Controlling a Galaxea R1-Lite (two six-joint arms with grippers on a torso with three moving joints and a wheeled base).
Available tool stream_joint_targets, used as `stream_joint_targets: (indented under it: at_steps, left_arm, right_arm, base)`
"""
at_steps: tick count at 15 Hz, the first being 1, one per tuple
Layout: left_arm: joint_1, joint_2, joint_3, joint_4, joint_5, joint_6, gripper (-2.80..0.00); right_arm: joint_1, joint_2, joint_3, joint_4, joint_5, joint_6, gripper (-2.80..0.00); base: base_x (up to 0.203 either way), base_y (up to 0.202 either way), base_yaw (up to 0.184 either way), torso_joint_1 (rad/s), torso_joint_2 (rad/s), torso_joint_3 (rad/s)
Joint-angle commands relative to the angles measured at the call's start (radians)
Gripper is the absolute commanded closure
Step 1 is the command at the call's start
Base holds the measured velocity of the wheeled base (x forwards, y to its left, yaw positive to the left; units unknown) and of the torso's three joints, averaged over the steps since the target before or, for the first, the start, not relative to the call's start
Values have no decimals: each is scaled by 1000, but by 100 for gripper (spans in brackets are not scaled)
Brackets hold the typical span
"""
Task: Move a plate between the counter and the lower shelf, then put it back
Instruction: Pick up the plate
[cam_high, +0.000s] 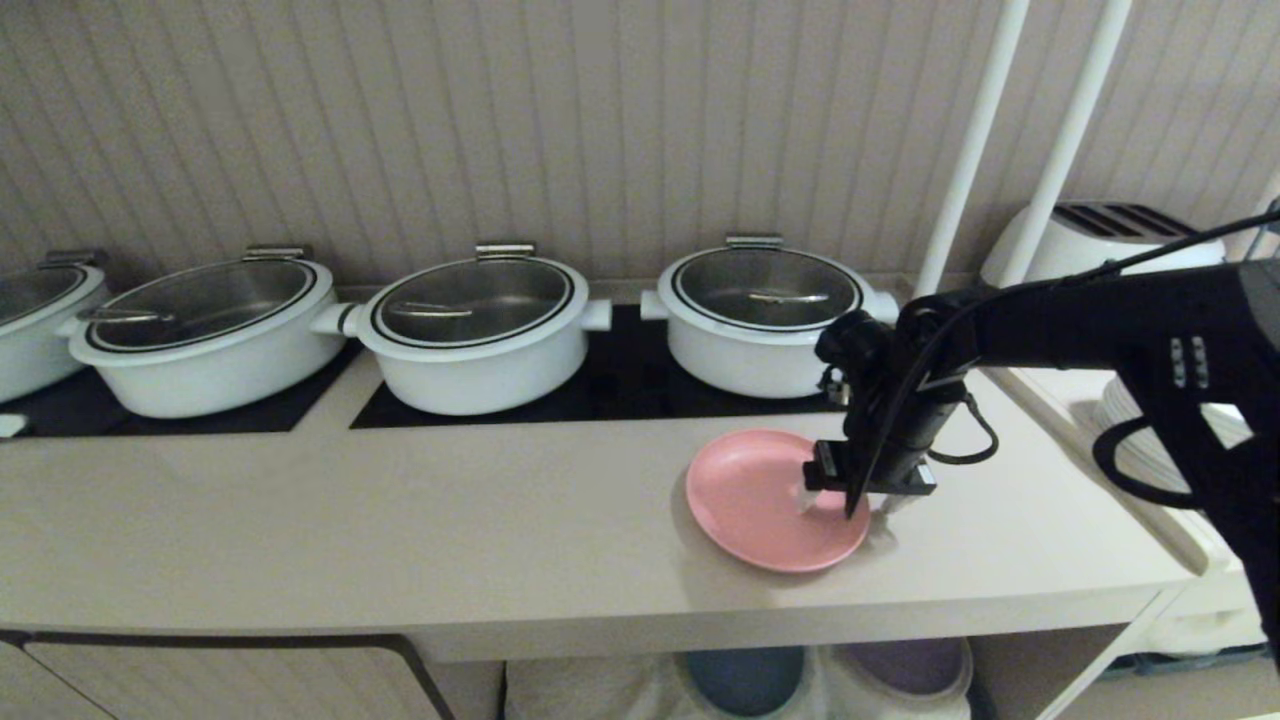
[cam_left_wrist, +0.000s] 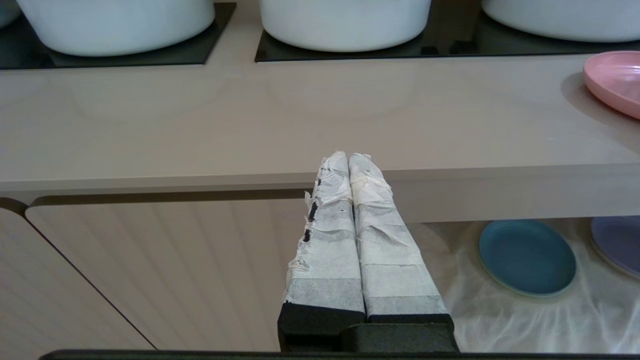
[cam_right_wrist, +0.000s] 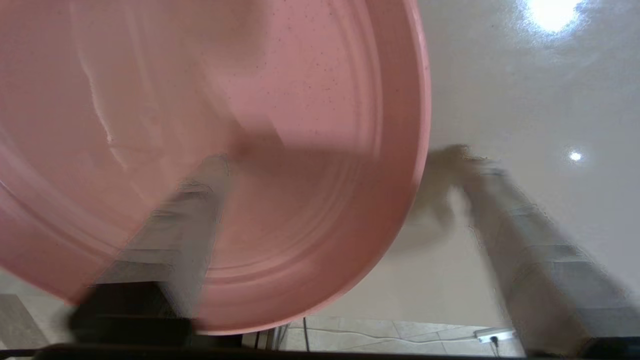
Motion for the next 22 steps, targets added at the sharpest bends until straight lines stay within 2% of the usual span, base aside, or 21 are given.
stream_joint_targets:
  at_steps: [1, 17, 22]
  left_arm:
    - [0, 0, 0, 0, 0, 0, 0]
    - [0, 0, 0, 0, 0, 0, 0]
    - [0, 0, 0, 0, 0, 0, 0]
  right_arm:
    - [0, 1, 0, 6, -1, 2, 0]
    - [-1, -33, 11, 16, -4, 2, 0]
    - [-1, -62, 16, 20, -3, 25, 0]
  base:
    - [0, 0, 0, 0, 0, 0]
    - [0, 0, 0, 0, 0, 0]
    - [0, 0, 0, 0, 0, 0]
